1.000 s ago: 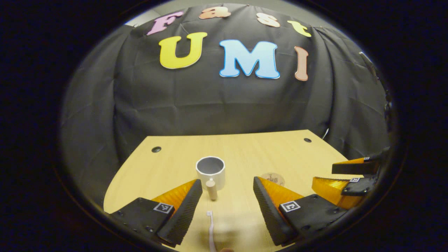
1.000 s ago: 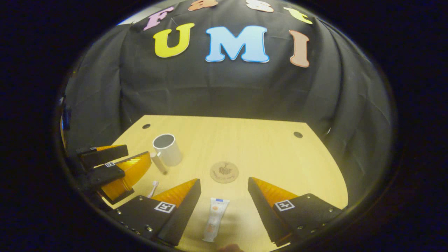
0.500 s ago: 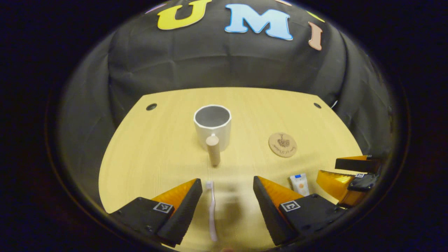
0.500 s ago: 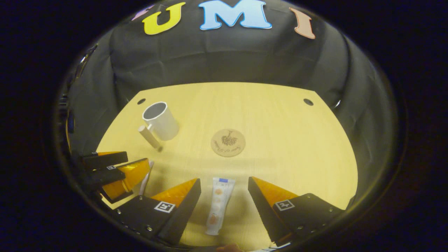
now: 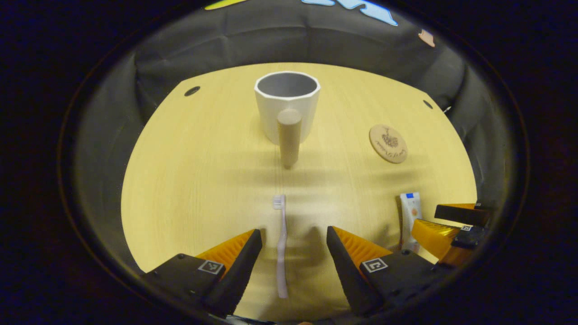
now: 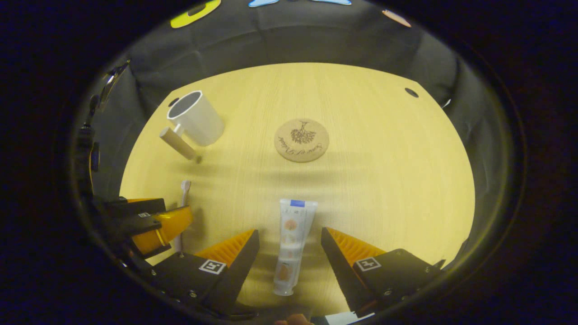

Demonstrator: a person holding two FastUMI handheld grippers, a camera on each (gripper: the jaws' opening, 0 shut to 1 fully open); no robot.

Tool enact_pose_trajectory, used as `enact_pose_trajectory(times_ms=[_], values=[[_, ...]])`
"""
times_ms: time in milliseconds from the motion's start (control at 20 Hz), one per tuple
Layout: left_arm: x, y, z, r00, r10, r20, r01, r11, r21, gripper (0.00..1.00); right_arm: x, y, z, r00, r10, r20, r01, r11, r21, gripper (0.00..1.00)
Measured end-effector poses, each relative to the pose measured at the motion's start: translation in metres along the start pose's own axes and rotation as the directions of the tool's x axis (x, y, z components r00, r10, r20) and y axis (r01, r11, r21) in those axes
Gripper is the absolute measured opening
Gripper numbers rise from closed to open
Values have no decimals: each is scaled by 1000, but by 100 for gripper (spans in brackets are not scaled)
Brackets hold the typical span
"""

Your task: Put the toothbrush and toothpaste on the desktop into the cup, then pick up the cup and place it on the coaster on the desktop.

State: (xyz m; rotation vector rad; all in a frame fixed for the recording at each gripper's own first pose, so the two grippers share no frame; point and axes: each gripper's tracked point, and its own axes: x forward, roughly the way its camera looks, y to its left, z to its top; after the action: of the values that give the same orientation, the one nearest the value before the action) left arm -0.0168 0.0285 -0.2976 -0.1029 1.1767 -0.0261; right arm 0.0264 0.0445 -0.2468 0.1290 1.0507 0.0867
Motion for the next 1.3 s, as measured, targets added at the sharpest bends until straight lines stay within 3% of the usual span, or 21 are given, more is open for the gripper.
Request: enact_pose_trajectory(times_ms=[300,550,600,650,700,750,850,900,950,1000,1050,1100,1150,1200,1250,1300], values=[[9,3,-35,982,-6,-188,4,1000,-13,95,16,-2,-18,992,-5,-128,6,1000,3,89],[16,5,-41,971,5,-237,-10,1000,-18,95,24,1,-22,984,8,-176,-6,1000,11,89],[16,7,-41,970,17,-243,-21,1000,-15,99,26,2,-22,983,9,-183,-7,1000,13,89],[15,9,-41,969,22,-247,-26,1000,-15,78,26,2,-23,982,9,-189,-7,1000,13,89],[17,10,-40,968,22,-250,-26,1000,-12,91,27,2,-23,981,7,-192,-6,1000,9,89],[16,11,-40,967,22,-253,-24,1000,-5,72,28,1,-24,980,-4,-199,5,1000,4,89],[15,10,-41,966,27,-259,-26,1000,8,79,29,-1,-22,980,-15,-198,15,1000,-5,84],[16,10,-41,966,25,-259,-24,1000,8,61,29,-5,-21,980,-31,-198,31,1000,-2,80],[16,11,-40,965,24,-260,-23,1000,9,52,30,-6,-22,979,-35,-199,35,999,-1,74],[16,10,-40,966,22,-259,-21,1000,8,53,29,-7,-21,979,-37,-201,37,999,-3,67],[15,9,-39,965,20,-260,-20,1000,4,43,31,-11,-22,979,-49,-199,52,999,11,69],[16,9,-39,965,18,-260,-16,1000,11,38,32,-11,-21,978,-44,-202,51,998,26,49],[16,9,-39,965,15,-262,-12,1000,15,37,30,-12,-20,980,-36,-198,42,999,29,49],[15,9,-40,965,13,-261,-8,1000,19,43,31,-13,-16,980,-36,-197,48,997,54,49],[12,10,-36,967,10,-256,-8,1000,10,37,30,-13,-19,980,-30,-198,45,996,73,39],[15,11,-37,966,12,-257,-9,1000,12,30,30,-14,-18,981,-20,-195,34,997,70,37]])
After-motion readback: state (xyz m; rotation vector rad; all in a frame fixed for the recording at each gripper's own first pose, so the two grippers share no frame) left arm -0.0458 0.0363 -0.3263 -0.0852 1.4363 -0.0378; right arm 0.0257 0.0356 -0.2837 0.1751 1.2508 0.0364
